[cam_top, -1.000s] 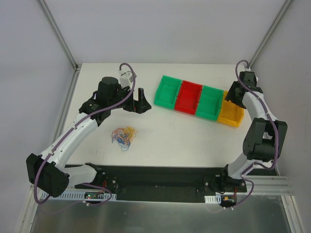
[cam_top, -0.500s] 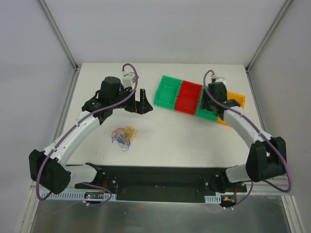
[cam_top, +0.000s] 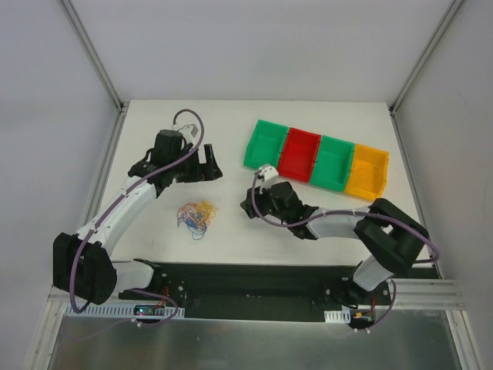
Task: Untangle the cables
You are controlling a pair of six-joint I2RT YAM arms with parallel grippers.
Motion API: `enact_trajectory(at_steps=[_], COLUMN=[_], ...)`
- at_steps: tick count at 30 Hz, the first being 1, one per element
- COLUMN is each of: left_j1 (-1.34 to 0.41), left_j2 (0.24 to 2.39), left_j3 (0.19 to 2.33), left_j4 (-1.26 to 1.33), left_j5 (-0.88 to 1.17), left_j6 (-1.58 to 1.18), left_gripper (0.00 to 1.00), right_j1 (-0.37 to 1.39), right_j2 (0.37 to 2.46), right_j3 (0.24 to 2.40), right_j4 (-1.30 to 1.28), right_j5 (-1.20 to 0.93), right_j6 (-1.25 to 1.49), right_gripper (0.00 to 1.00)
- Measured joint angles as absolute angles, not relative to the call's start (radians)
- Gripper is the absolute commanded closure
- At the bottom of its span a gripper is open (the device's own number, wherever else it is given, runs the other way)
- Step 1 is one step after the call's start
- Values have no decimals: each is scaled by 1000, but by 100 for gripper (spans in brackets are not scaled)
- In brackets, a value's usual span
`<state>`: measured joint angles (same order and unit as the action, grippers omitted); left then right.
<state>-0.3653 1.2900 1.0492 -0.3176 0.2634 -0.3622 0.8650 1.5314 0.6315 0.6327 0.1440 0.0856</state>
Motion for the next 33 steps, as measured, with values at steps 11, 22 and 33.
enact_trajectory(at_steps=[11, 22, 33], left_j1=[-183, -176, -176], left_j2=[1176, 1236, 1259], left_j3=[744, 704, 696], left_j4=[-398, -433, -434], left_j5=[287, 286, 278], left_j6=[-512, -570, -560], left_gripper=[14, 22, 25], right_j1=[901, 941, 950], right_j2=[1813, 1992, 2080], right_j3=[923, 933, 976], right_j4=[731, 818, 825], right_j5=[-231, -255, -248], right_j6=[94, 290, 387], right_gripper=[48, 53, 81])
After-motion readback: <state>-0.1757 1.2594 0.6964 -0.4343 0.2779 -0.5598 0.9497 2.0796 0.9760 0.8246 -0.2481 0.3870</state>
